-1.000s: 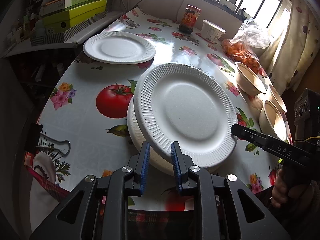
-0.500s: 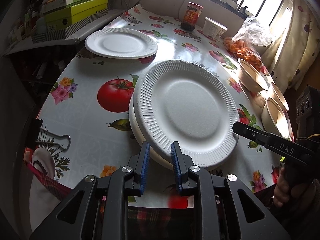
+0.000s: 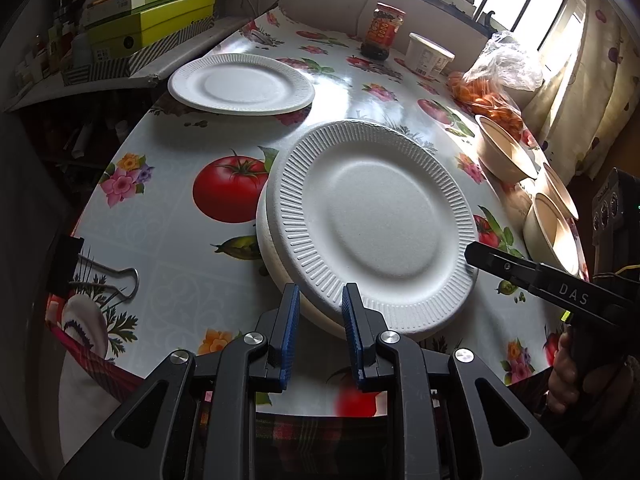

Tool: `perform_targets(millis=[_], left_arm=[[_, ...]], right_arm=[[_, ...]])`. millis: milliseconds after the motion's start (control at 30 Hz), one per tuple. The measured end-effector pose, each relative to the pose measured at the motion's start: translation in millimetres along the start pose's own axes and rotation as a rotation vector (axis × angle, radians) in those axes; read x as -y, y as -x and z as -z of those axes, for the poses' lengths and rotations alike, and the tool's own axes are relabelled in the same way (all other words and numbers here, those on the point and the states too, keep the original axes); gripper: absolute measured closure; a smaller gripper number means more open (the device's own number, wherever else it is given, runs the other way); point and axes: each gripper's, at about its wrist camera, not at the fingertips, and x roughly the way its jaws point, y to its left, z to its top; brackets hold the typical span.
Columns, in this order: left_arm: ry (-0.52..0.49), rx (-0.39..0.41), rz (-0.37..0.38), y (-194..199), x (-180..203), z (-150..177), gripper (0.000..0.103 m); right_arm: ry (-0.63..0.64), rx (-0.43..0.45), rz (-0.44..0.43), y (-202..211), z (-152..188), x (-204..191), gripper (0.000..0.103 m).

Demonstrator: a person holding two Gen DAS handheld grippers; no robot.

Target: Organize plates and bowls

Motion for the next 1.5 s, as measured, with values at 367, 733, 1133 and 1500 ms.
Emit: perform_targets(millis=[367,733,1133,1500], left_arm=[[0.004,0.030,0.011,8,-1,-2,0.080],[0.037,0.061,0.006,14,-11,-17,0.080],[0.071,0.103,-0.023,19,-30,-43,0.080],[0.059,0.111,-0.088,11,-33,-56,0.080]], right_arm=[[-0.008,0.013,0.014,3,-1,2,0.076],[-0.002,0.062,0.025,16,-16,0,0.071],[0.006,0.082,0.032,16,-39,-6,0.071],[0.045,0.100,0.047,10,-58,-17,0.071]])
